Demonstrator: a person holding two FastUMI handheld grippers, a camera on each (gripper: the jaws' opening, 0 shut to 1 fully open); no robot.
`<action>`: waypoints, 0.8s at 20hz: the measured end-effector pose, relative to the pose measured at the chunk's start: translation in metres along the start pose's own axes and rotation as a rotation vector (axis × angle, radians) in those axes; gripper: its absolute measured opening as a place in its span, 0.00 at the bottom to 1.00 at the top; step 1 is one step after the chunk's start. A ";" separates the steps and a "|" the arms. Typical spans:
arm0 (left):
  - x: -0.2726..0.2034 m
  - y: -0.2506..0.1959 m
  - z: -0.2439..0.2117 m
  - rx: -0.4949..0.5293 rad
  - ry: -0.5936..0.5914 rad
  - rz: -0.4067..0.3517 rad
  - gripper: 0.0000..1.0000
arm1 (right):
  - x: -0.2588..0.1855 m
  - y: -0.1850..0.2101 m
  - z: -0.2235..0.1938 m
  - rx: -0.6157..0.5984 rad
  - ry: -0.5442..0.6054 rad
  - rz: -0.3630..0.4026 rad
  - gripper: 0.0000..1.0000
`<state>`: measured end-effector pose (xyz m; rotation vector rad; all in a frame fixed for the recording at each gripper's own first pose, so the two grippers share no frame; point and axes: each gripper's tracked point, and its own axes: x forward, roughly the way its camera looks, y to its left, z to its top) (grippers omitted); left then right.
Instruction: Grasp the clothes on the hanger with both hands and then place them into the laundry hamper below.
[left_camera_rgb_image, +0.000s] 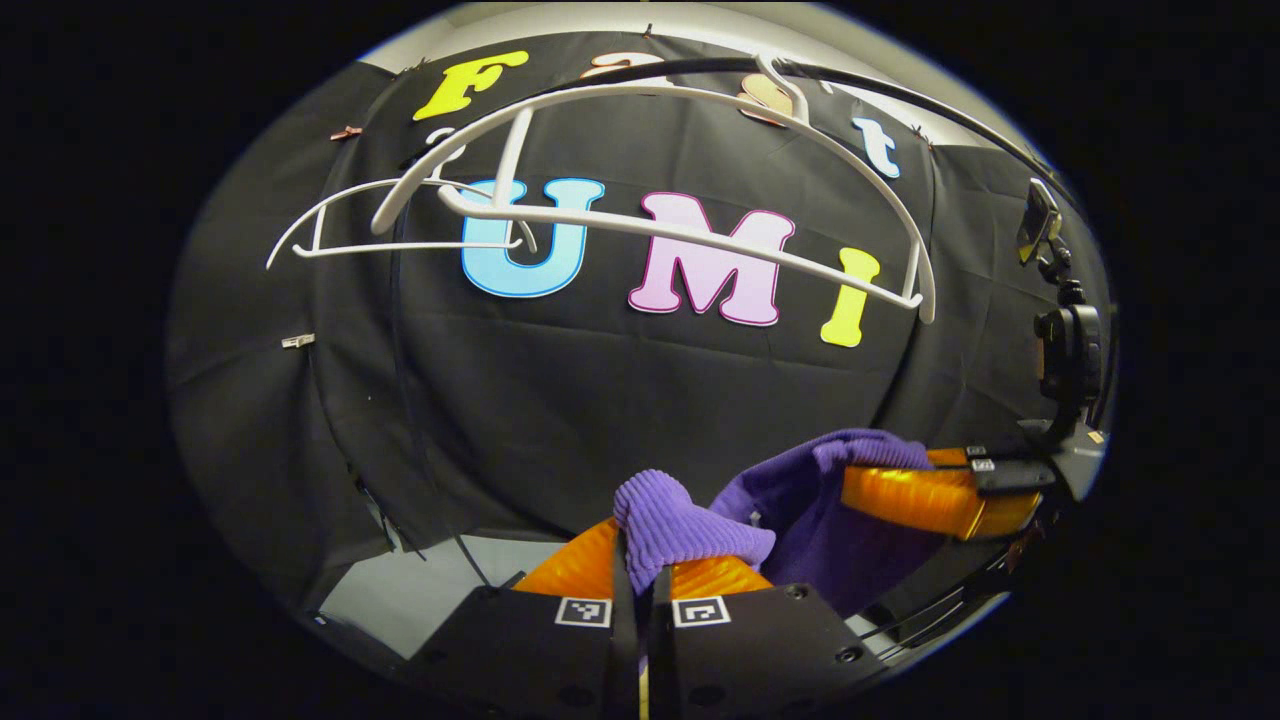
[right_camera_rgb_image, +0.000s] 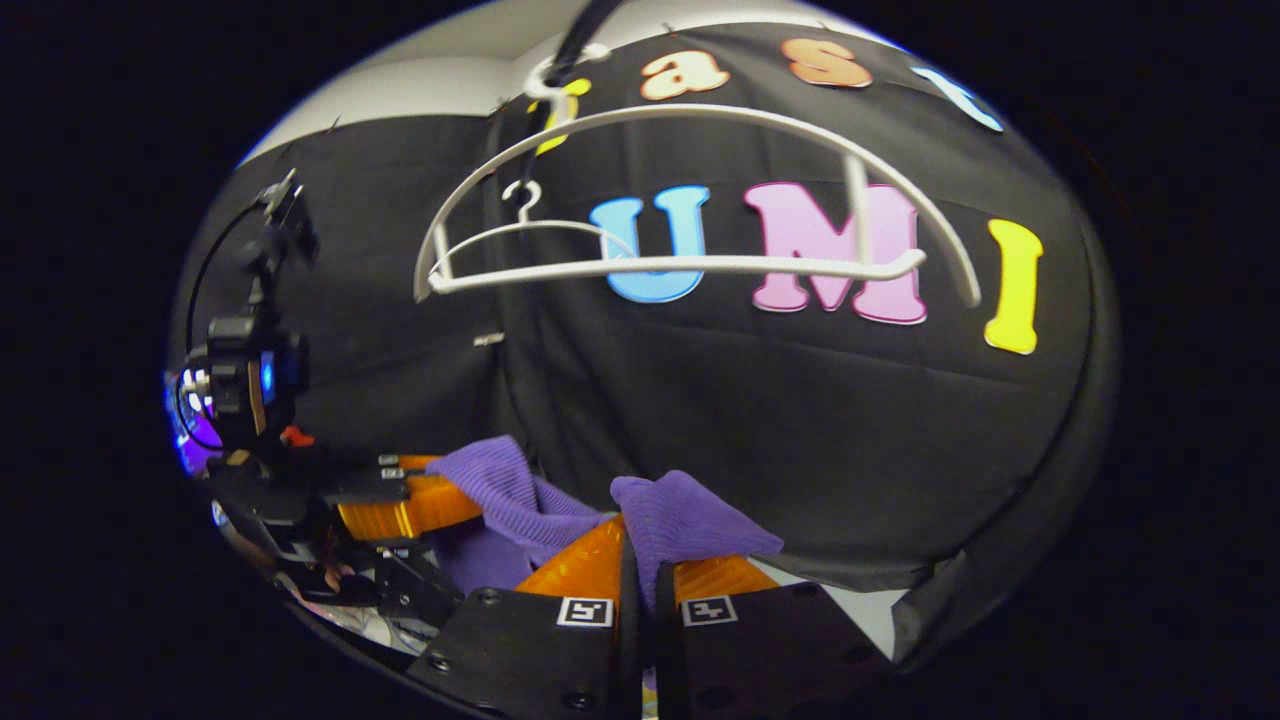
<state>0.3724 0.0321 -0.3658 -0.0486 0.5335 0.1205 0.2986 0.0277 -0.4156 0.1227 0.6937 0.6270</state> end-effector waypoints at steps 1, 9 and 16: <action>-0.002 -0.002 -0.004 -0.002 0.008 -0.003 0.08 | 0.002 0.009 -0.009 -0.011 0.030 0.019 0.06; -0.020 -0.010 -0.046 -0.003 0.117 -0.008 0.08 | 0.010 0.044 -0.049 -0.036 0.161 0.056 0.11; -0.024 -0.008 -0.066 -0.008 0.195 -0.009 0.08 | 0.008 0.057 -0.072 -0.038 0.227 0.077 0.11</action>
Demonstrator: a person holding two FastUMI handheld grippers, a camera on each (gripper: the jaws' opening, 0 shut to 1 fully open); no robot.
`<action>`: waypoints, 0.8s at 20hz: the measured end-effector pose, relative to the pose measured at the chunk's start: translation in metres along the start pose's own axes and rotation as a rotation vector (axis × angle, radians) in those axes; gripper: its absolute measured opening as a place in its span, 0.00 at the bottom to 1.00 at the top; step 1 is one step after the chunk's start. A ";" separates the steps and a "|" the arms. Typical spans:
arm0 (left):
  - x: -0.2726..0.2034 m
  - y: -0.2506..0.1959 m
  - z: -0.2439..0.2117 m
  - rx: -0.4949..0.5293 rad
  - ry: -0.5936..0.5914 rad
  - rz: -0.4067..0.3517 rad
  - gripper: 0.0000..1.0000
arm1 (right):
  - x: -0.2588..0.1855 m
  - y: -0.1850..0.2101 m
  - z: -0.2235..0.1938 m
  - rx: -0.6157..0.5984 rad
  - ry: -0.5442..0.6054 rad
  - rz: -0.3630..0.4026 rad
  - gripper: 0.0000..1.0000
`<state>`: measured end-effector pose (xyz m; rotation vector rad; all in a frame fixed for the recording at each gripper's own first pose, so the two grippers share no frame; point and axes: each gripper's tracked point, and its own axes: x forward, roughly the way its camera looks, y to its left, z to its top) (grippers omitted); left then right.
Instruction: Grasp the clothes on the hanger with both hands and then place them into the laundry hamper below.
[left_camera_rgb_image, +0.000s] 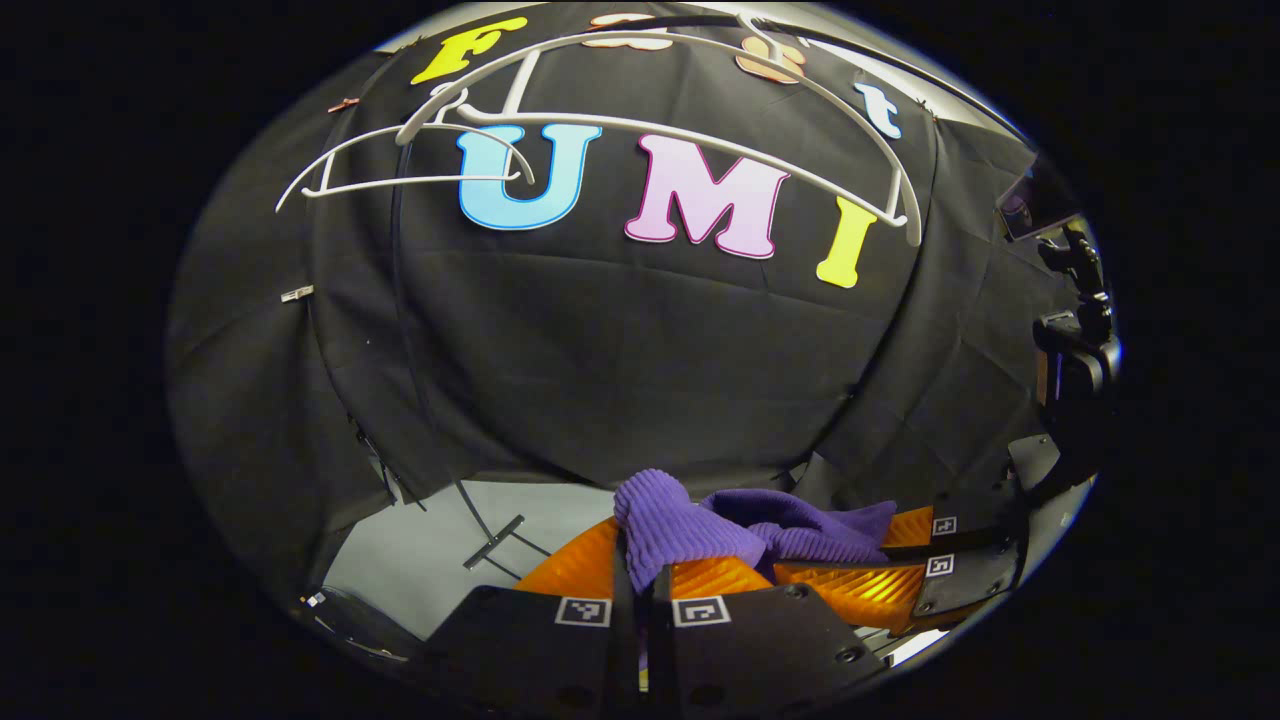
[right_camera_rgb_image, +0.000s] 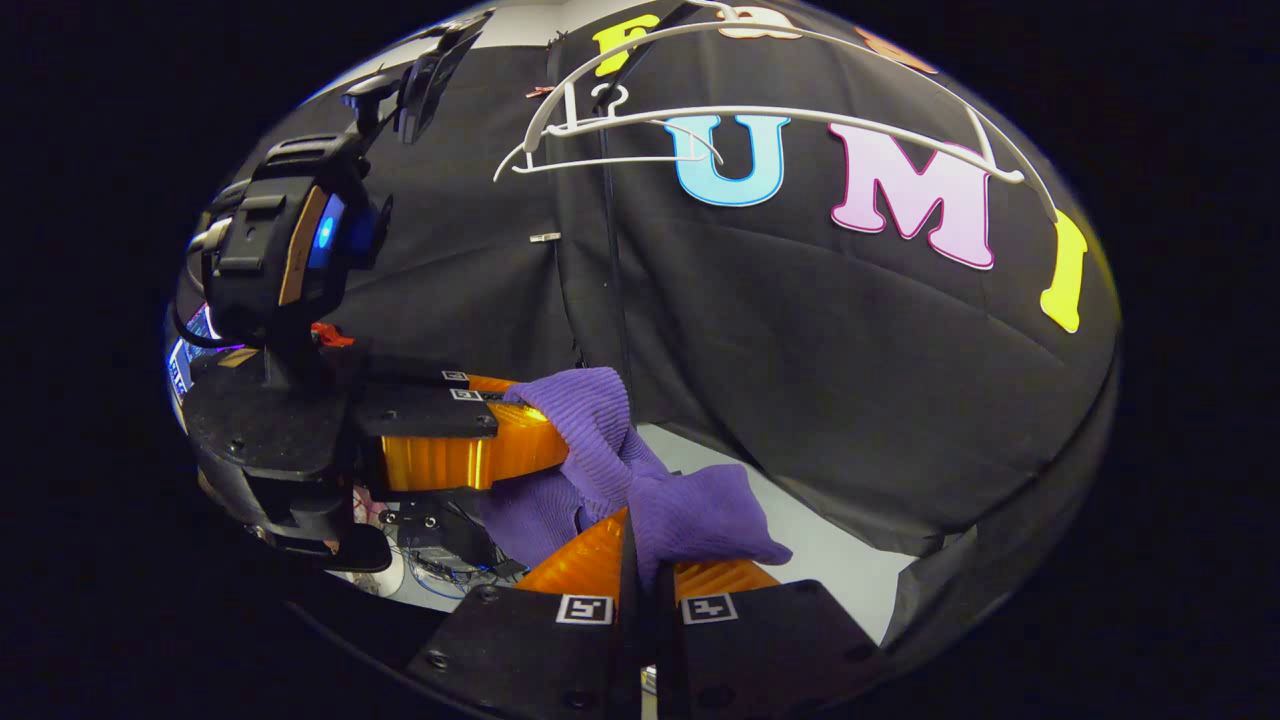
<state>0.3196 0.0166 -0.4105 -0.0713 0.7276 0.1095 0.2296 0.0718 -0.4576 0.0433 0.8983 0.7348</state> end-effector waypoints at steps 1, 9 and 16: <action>0.000 0.000 -0.003 0.000 0.015 0.001 0.08 | 0.002 -0.003 -0.002 0.000 0.010 -0.014 0.11; 0.013 -0.003 -0.055 -0.047 0.209 -0.038 0.97 | 0.014 -0.009 -0.041 -0.129 0.140 -0.058 1.00; 0.012 0.003 -0.047 -0.048 0.180 -0.015 0.96 | 0.010 -0.018 -0.027 -0.073 0.102 -0.070 0.99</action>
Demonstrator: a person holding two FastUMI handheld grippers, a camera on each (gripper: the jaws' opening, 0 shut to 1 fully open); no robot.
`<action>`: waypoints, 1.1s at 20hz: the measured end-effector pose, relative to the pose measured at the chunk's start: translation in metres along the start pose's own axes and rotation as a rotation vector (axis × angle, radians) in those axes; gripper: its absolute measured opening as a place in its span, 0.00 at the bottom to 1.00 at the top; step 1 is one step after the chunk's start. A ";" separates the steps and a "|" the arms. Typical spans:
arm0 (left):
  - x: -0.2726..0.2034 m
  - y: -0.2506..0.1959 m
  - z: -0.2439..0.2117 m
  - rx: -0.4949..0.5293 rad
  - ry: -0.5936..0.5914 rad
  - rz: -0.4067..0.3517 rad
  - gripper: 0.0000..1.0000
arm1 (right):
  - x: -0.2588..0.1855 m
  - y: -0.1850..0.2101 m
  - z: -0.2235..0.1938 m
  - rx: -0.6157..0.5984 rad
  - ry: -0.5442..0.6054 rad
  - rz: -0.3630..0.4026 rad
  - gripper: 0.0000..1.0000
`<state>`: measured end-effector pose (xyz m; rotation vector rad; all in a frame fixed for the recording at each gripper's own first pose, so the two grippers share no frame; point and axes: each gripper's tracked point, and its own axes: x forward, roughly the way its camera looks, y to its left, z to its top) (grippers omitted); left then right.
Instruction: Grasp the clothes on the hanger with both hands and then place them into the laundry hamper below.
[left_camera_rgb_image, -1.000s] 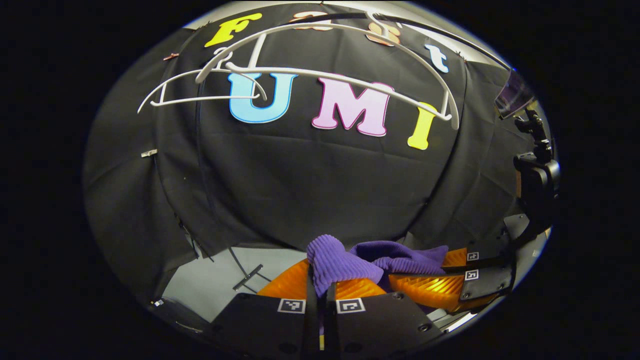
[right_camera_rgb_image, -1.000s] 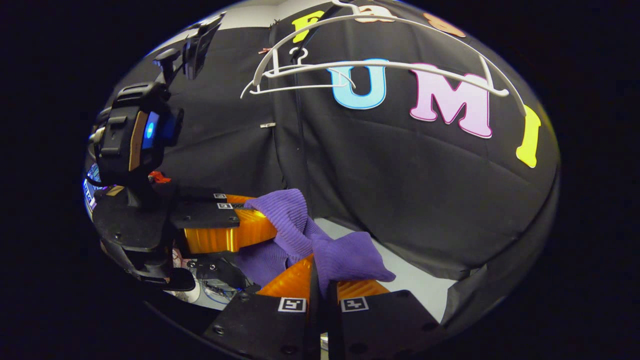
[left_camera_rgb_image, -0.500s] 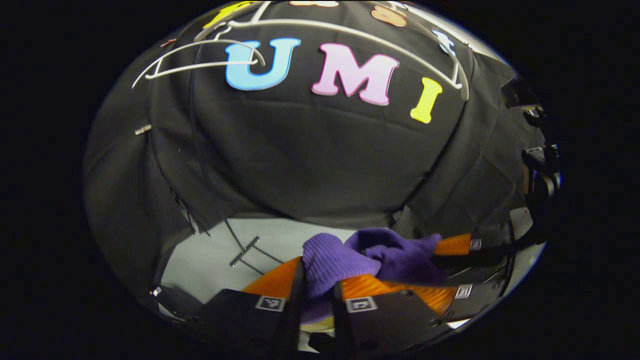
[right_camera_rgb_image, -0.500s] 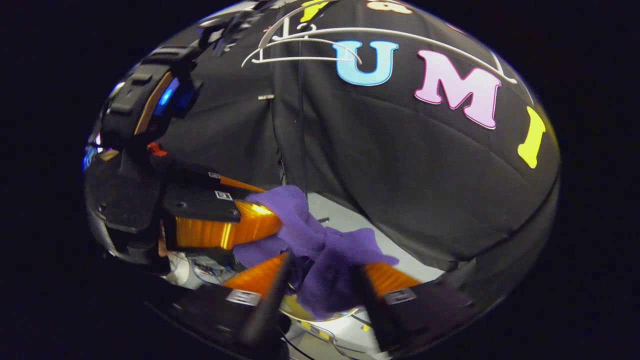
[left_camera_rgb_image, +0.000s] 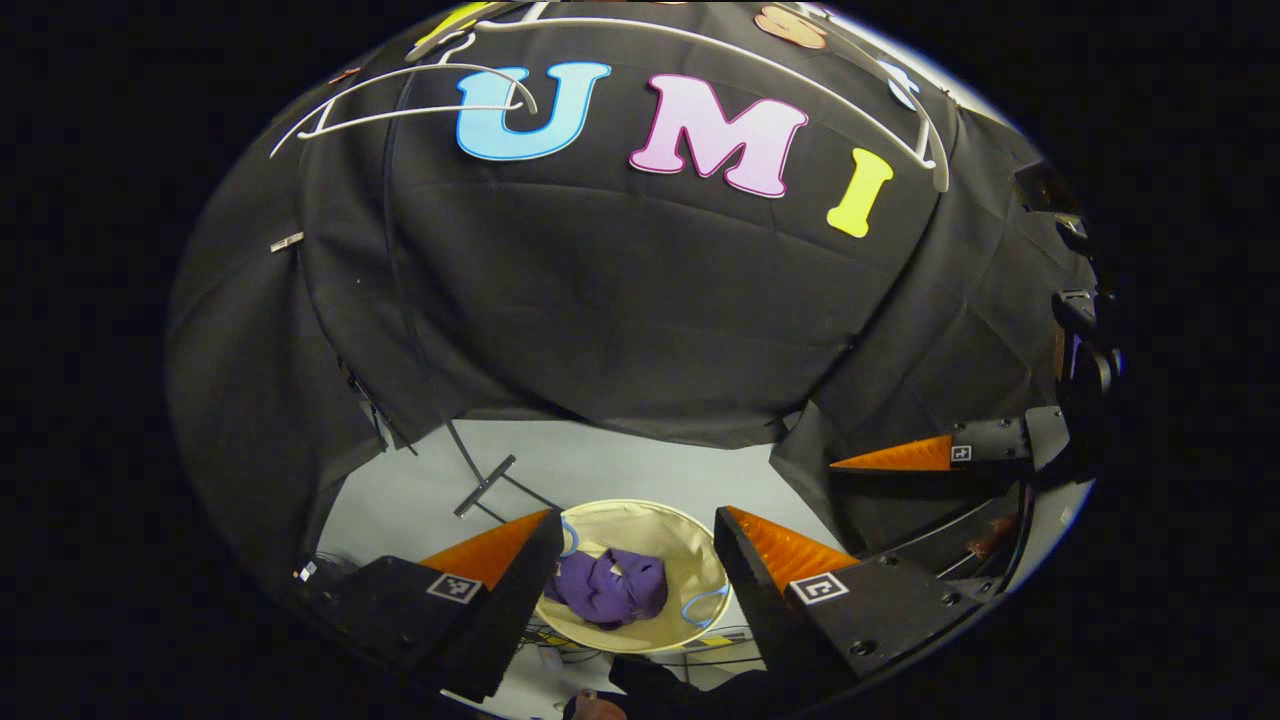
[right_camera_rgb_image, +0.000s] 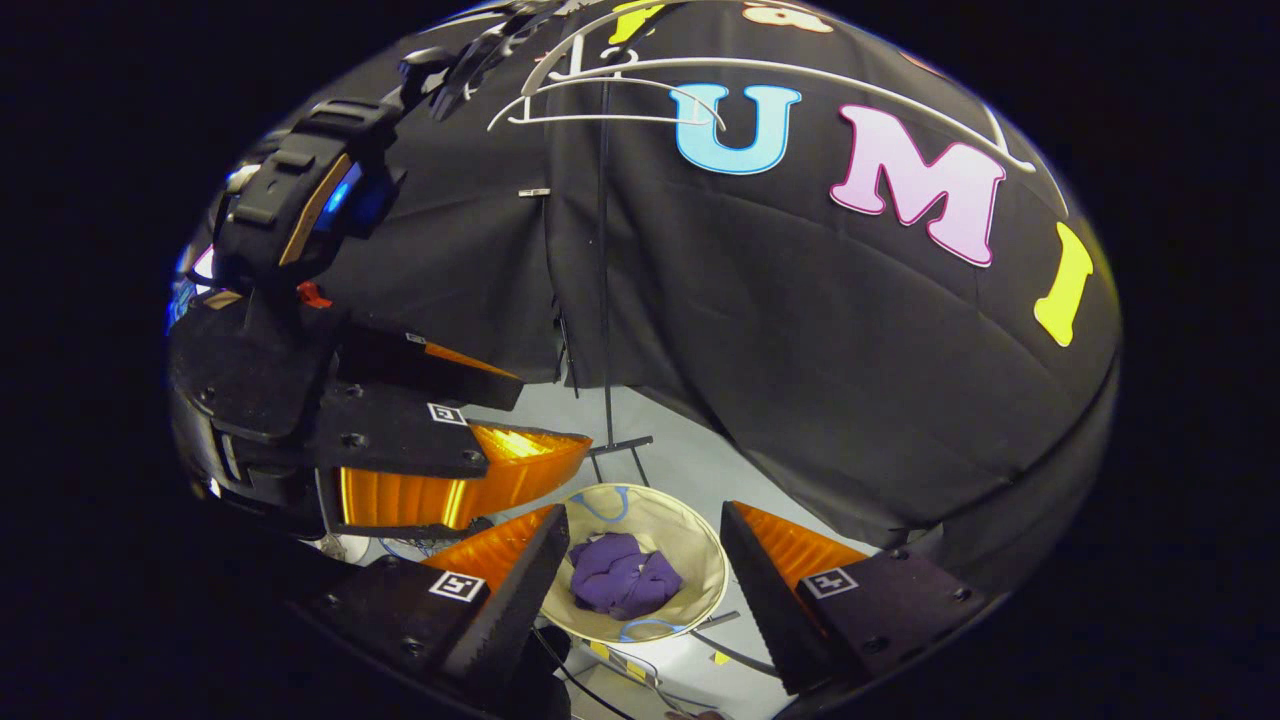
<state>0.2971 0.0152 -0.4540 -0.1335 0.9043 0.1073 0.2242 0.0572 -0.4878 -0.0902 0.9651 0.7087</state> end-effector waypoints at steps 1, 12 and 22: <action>0.000 0.001 0.000 -0.002 0.000 0.002 0.96 | 0.000 -0.001 0.000 0.002 0.000 -0.001 0.99; -0.023 0.004 0.028 -0.006 -0.099 -0.006 0.96 | -0.013 -0.013 0.014 0.020 -0.061 -0.036 0.99; -0.102 0.020 0.059 0.067 -0.294 -0.030 0.95 | -0.073 0.028 0.054 0.023 -0.225 -0.135 0.99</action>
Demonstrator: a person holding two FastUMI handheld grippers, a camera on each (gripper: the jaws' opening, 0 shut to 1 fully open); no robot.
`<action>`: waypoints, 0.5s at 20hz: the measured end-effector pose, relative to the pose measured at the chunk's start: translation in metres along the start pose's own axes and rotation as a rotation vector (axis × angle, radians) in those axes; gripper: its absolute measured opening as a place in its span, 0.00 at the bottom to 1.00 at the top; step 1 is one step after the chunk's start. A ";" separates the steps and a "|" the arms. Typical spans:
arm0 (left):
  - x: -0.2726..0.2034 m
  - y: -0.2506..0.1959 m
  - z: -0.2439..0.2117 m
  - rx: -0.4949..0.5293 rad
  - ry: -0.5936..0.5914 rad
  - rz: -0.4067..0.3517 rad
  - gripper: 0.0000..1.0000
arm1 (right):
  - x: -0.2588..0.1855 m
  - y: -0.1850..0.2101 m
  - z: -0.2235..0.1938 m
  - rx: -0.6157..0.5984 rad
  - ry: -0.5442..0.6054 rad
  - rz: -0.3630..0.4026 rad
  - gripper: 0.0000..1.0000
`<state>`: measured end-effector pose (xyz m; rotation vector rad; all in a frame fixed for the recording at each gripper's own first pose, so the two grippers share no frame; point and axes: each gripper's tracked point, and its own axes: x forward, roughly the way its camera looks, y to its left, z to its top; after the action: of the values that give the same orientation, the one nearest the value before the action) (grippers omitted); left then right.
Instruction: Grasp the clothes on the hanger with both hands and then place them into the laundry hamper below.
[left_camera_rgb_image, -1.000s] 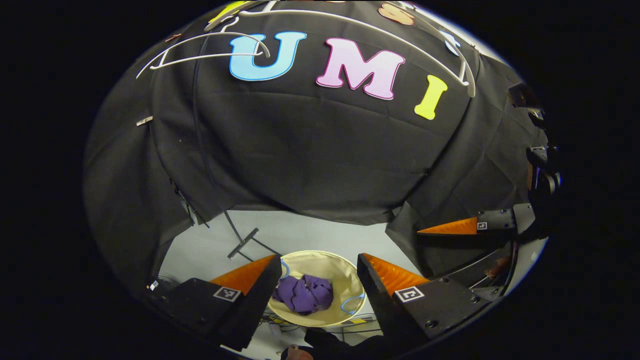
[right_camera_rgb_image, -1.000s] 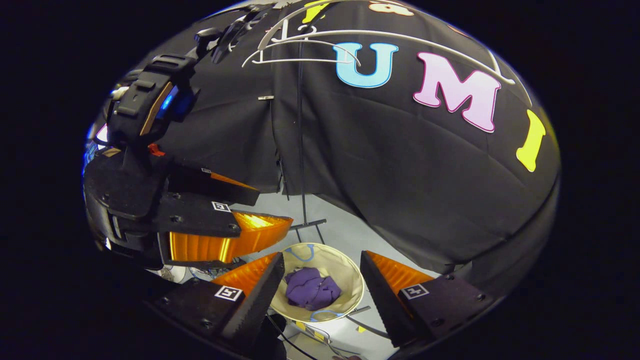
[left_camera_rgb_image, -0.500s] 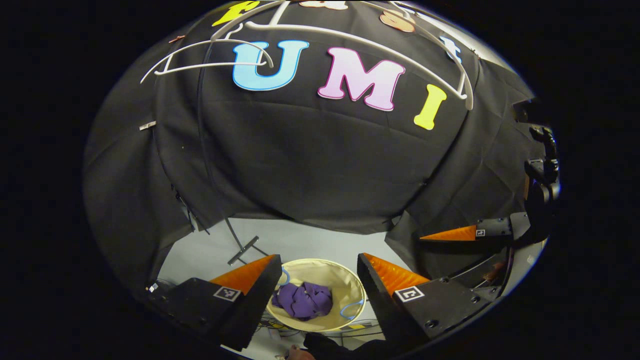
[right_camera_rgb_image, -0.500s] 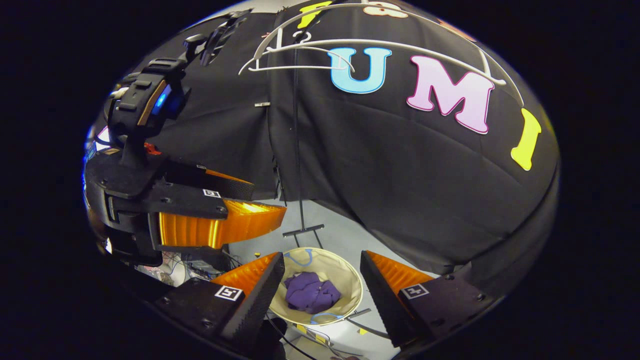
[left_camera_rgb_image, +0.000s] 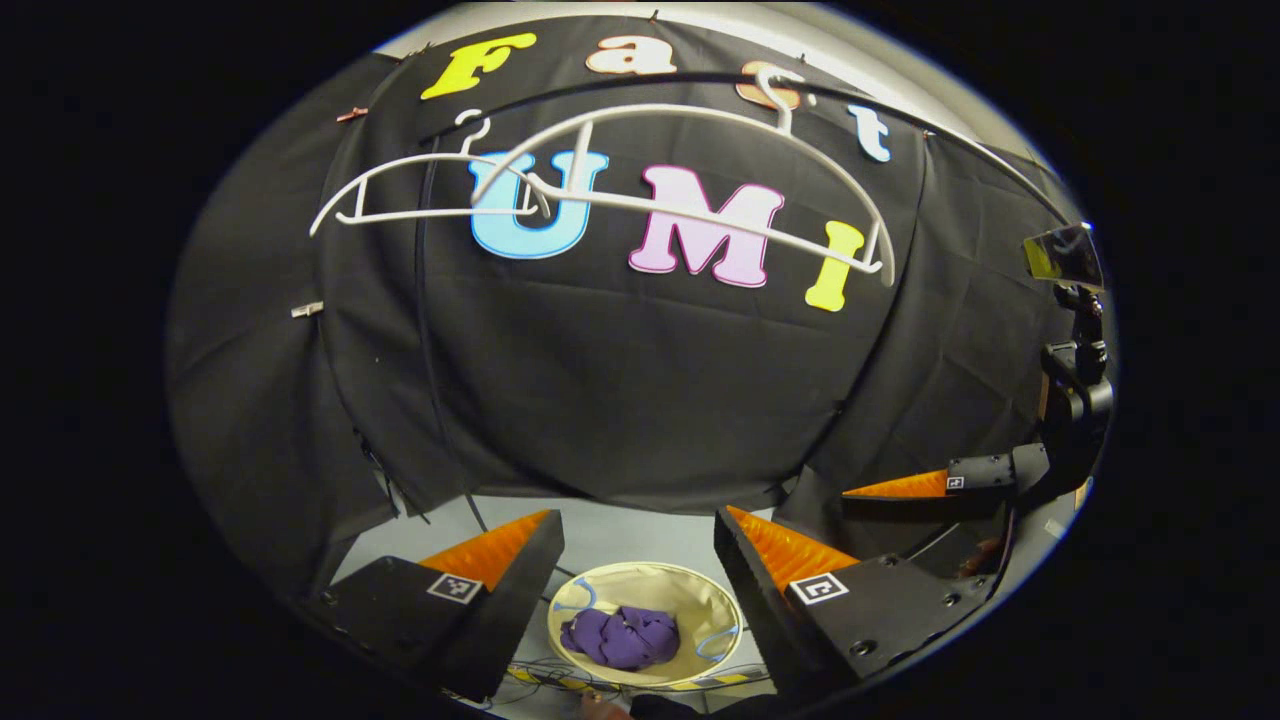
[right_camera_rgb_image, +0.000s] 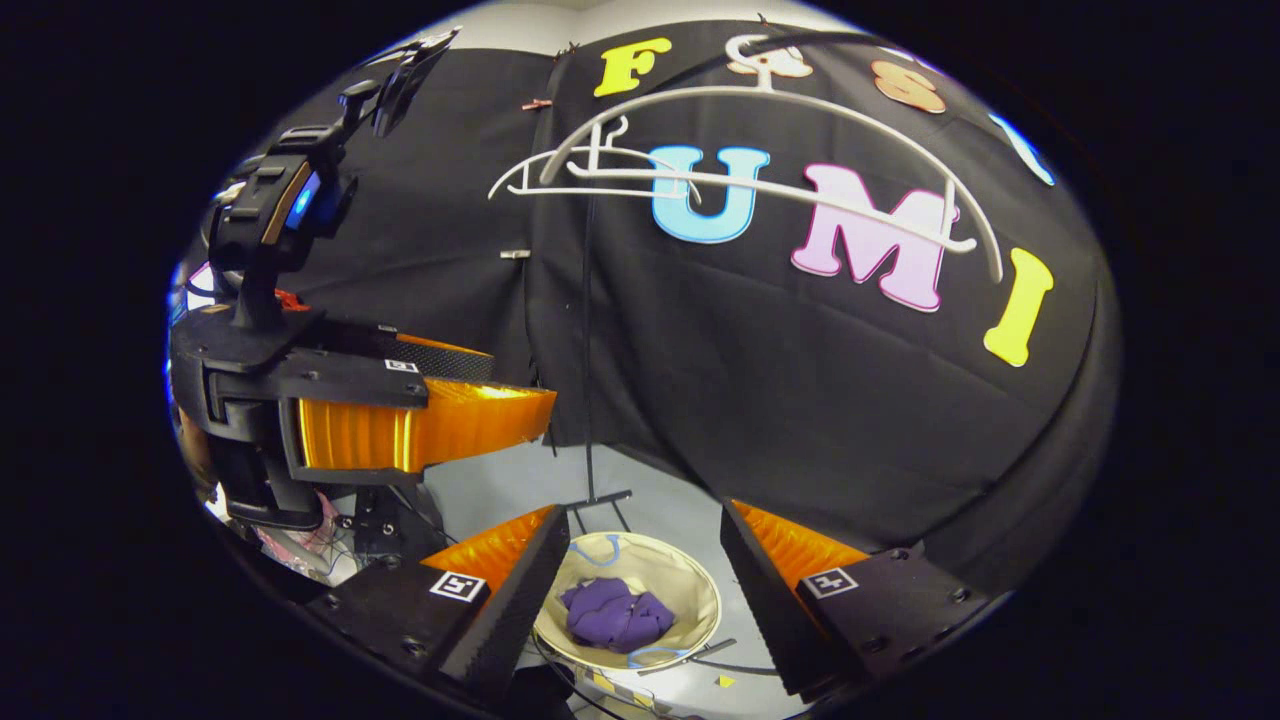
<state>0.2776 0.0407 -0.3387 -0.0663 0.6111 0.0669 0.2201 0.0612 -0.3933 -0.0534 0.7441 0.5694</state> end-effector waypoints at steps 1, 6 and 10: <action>-0.012 0.001 0.004 0.005 -0.024 -0.013 0.95 | -0.010 0.005 0.008 0.002 -0.026 -0.019 0.99; -0.076 0.008 0.022 0.041 -0.104 -0.085 0.95 | -0.057 0.040 0.043 0.075 -0.133 -0.107 0.98; -0.134 0.016 0.039 0.062 -0.183 -0.125 0.95 | -0.101 0.063 0.062 0.096 -0.216 -0.195 0.98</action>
<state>0.1892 0.0544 -0.2303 -0.0379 0.4243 -0.0670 0.1667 0.0823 -0.2721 0.0246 0.5476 0.3463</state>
